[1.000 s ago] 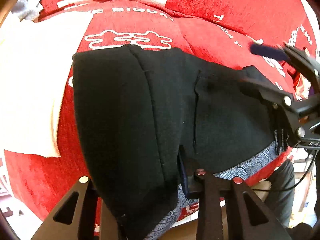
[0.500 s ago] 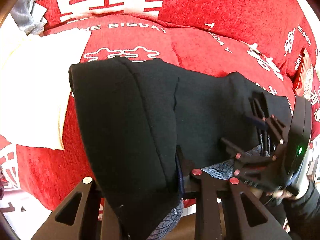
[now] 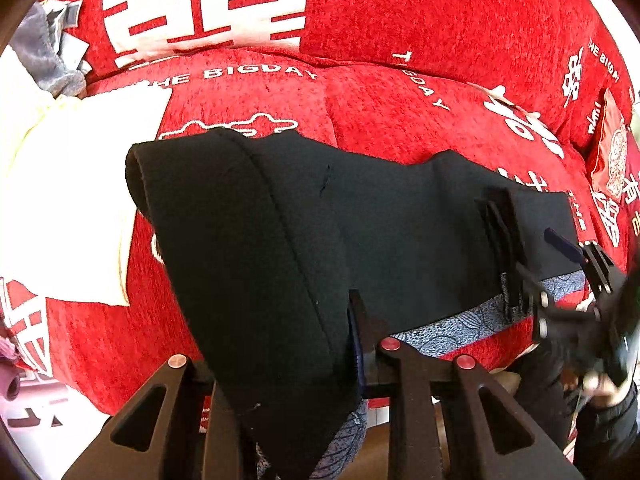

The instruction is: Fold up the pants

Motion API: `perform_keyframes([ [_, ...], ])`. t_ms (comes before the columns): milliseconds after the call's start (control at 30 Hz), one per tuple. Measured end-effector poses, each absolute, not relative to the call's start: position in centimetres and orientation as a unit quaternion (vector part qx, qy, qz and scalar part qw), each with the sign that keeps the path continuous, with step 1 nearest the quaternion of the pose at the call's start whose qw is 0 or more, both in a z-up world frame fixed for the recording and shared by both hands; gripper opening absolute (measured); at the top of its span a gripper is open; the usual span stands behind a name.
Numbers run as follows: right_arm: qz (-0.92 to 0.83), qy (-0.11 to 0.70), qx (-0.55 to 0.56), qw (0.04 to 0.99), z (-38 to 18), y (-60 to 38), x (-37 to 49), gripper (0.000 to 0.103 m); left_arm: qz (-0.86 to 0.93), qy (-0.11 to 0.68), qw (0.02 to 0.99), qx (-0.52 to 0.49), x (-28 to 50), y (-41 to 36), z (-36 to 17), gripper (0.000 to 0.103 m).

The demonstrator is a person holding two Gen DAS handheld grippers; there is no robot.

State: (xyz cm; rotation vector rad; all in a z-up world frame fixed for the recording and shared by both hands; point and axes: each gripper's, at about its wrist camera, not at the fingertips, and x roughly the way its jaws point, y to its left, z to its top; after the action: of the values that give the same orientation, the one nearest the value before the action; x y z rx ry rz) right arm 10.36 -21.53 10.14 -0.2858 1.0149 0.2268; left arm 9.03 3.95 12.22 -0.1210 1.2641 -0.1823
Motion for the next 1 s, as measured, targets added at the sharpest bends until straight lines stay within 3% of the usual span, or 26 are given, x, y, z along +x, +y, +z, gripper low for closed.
perform_keyframes([
  [133,0.075,0.529,-0.092,0.840,6.8,-24.6,11.3,0.083,-0.092,0.581,0.807,-0.049,9.0,2.7,14.1,0.024],
  [367,0.088,0.476,-0.074,0.872,10.0,-26.8,8.8,0.083,-0.116,0.559,0.821,-0.018,9.1,-2.0,18.3,0.023],
  [600,0.013,0.480,-0.085,0.873,10.4,-33.5,8.3,0.083,-0.173,0.546,0.819,0.035,9.8,-11.5,21.5,0.022],
  [833,-0.025,0.481,-0.049,0.875,10.8,-39.6,7.1,0.083,-0.228,0.565,0.790,0.076,11.2,-22.8,20.5,0.022],
  [1000,-0.032,0.490,-0.054,0.869,9.8,-41.5,5.8,0.083,-0.229,0.607,0.753,0.113,12.4,-30.1,15.7,0.022],
])
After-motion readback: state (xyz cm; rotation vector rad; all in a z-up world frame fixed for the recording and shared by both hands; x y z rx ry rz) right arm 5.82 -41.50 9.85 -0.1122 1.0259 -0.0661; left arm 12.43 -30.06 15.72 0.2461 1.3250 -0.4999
